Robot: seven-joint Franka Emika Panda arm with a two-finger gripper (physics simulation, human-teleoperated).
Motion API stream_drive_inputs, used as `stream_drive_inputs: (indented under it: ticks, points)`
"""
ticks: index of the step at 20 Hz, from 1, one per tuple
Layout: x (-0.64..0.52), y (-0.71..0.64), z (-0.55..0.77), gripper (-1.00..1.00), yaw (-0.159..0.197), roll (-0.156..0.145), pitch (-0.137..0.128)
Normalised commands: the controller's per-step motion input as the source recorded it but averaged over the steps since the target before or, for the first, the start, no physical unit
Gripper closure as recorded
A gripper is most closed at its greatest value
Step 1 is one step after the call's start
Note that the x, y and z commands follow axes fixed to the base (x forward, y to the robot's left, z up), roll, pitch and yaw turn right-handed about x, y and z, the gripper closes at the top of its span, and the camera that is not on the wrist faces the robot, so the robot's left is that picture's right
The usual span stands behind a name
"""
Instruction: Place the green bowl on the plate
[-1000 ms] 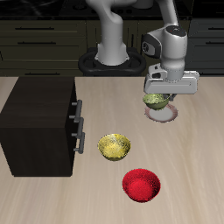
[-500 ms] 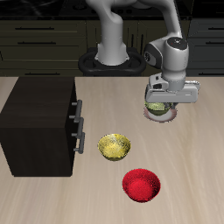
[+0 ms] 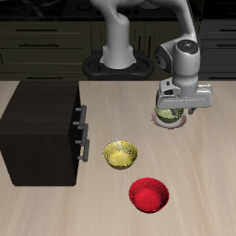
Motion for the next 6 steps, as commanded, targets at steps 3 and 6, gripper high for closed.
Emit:
stream_drive_inputs:
  ticks: [3, 6]
  points:
    - [-0.01, -0.08, 0.26, -1.0, 0.008, -0.026, -0.056]
    - [-0.01, -0.09, 0.21, -1.0, -0.01, -0.009, -0.036]
